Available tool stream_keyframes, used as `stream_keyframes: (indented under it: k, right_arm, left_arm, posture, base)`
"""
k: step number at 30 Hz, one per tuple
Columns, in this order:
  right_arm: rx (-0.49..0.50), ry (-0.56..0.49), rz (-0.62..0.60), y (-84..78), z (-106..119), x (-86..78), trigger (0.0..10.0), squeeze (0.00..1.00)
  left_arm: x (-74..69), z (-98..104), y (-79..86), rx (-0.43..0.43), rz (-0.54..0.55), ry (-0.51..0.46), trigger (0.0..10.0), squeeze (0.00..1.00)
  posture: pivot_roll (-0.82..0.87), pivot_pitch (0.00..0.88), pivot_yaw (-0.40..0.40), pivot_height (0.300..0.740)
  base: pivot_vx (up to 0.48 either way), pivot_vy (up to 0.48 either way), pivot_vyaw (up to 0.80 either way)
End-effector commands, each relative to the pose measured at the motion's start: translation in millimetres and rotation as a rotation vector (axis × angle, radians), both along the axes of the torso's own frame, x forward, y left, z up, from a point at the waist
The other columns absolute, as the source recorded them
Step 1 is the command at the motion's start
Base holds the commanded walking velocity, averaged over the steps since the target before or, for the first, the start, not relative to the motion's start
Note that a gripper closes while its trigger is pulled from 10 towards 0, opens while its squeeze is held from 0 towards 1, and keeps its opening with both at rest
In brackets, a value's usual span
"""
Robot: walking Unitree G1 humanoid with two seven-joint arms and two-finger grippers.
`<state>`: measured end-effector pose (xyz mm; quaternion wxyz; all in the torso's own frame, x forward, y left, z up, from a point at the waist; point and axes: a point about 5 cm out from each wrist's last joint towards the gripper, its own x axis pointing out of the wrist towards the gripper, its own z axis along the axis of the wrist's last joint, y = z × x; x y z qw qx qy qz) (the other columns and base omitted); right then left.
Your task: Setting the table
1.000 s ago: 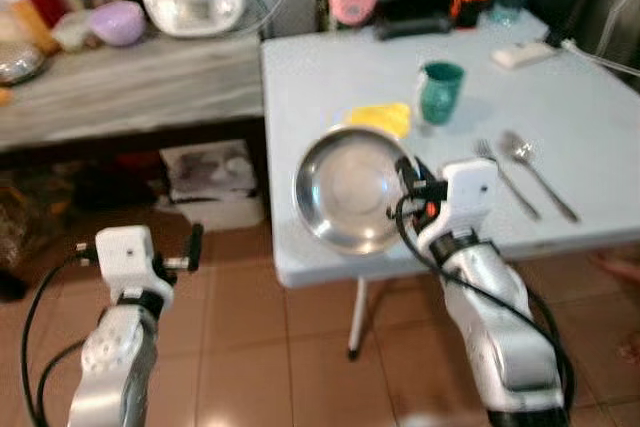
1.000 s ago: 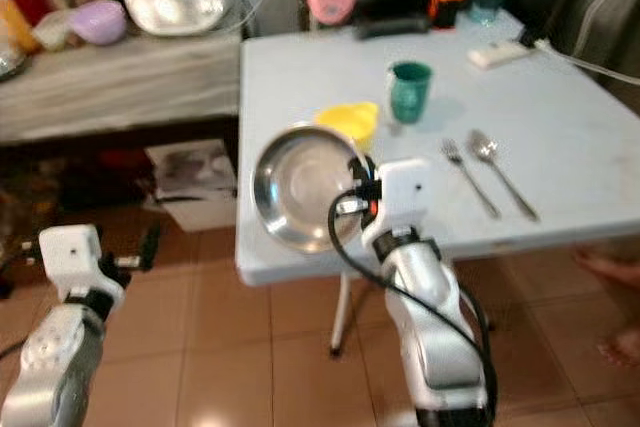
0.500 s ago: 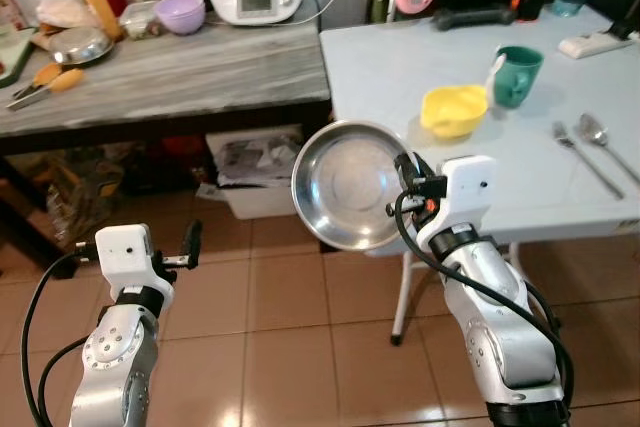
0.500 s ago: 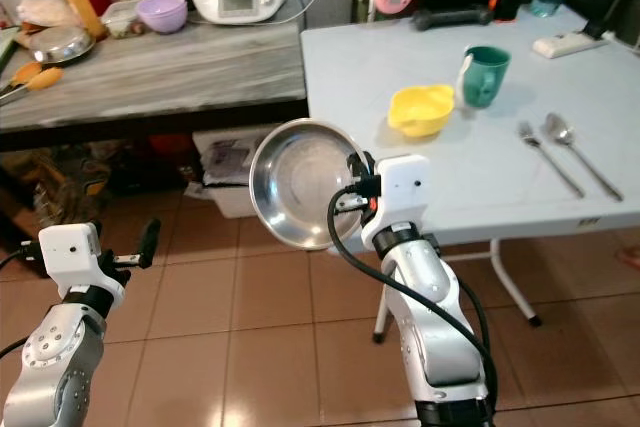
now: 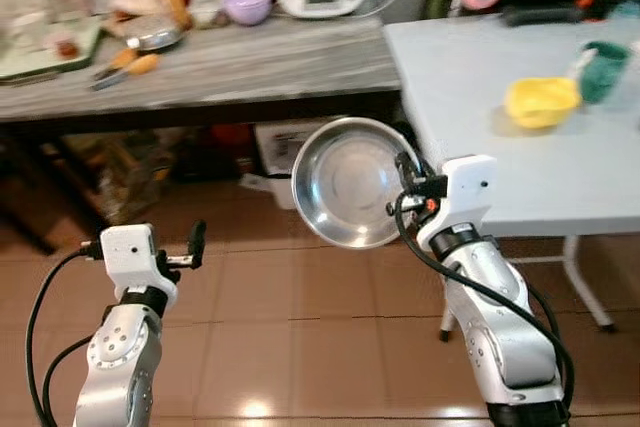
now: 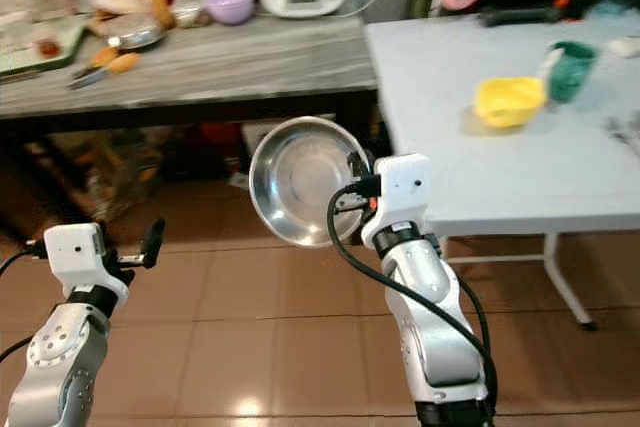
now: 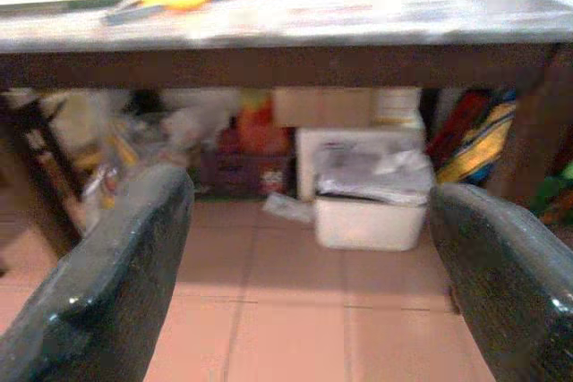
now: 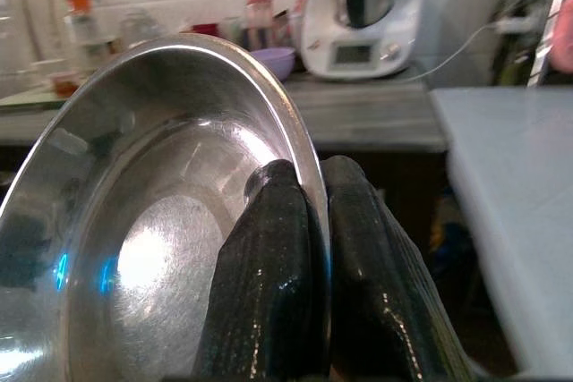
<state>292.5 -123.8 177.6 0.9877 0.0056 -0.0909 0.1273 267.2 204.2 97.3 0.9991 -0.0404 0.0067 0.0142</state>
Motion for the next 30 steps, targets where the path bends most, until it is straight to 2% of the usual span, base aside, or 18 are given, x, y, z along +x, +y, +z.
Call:
stream_keyframes:
  k: [1,16,30]
  right_arm:
    - [0.012,-0.013,0.007,2.4,3.3,0.3,10.0,0.00]
    - [0.008,-0.014,0.004,1.7,2.3,1.3,10.0,0.00]
    - [-0.005,-0.024,0.015,3.5,2.9,1.0,10.0,0.00]
  left_arm:
    - [0.0,0.7,4.4,0.019,0.016,0.004,10.0,0.00]
    - [0.4,4.8,-2.5,-0.015,-0.031,-0.034,10.0,0.00]
    - [-1.5,6.3,-5.5,-0.016,-0.044,-0.043,10.0,0.00]
  posture:
    - [-0.17,0.079,0.099,0.740]
    - [-0.17,0.076,0.099,0.740]
    - [-0.17,0.079,0.100,0.740]
  base:
    - [0.000,0.307,0.00]
    - [0.000,0.000,0.00]
    - [0.369,0.000,0.00]
